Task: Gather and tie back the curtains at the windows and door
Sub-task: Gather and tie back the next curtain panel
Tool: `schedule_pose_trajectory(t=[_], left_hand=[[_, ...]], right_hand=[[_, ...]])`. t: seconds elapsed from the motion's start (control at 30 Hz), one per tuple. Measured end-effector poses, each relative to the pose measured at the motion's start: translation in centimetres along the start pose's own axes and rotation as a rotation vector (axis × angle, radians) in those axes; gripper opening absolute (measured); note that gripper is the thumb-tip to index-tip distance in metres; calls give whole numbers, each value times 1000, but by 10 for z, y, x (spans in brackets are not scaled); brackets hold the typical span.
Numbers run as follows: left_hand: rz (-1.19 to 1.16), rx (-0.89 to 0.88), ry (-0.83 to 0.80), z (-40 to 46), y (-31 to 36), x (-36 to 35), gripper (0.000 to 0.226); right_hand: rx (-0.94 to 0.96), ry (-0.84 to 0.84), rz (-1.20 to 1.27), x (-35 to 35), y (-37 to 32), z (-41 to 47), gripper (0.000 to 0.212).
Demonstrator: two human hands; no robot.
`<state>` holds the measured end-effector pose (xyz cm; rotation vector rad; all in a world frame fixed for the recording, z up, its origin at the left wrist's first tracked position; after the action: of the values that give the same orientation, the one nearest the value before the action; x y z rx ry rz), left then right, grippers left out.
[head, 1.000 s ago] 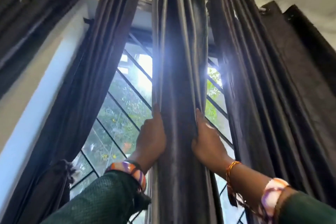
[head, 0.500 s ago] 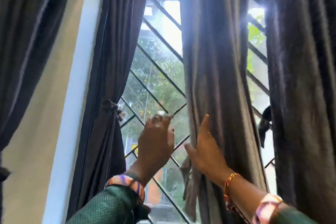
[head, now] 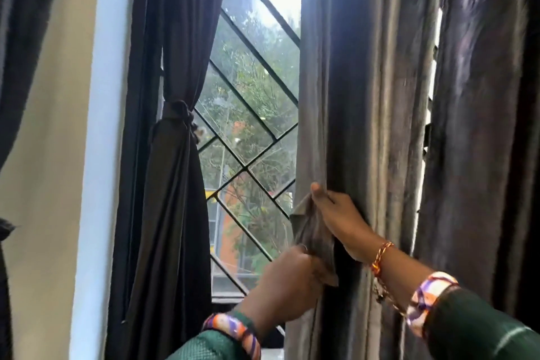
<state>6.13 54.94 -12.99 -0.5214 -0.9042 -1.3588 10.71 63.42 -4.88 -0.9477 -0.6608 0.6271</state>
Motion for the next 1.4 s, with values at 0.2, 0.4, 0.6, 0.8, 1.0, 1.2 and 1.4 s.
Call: schedule_pose_trajectory(t=[0.2, 0.4, 0.6, 0.8, 1.0, 1.2, 1.4], left_hand=[[-93, 171, 388, -46, -23, -2, 20], [-175, 88, 303, -66, -28, 15, 56], [-591, 49, 614, -78, -24, 38, 49], [-643, 177, 539, -89, -40, 32, 52], [-1280, 519, 563, -84, -27, 41, 77], [-1327, 538, 253, -75, 3, 40, 53], [-1147, 603, 433, -41, -4, 25, 36]], right_hand=[[-88, -39, 154, -15, 4, -10, 38], [-163, -120, 236, -41, 5, -25, 32], [-147, -260, 47, -71, 19, -48, 21], [-97, -204, -12, -84, 28, -66, 18], [-38, -65, -47, -83, 27, -66, 14], [-79, 70, -195, -60, 29, -63, 20], [-105, 194, -238, -33, 36, -65, 10]])
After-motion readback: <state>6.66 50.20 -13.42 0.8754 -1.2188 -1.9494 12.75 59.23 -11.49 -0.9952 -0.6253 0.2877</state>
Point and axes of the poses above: each hand's wrist, its own z-axis towards the middle knuckle, its own x-axis out of the back of the hand, y = z × x, the point moved 3 cm from there along z, towards the middle knuckle, and after that the axes turned 6 degrees about -x, right-handed, at the moved point
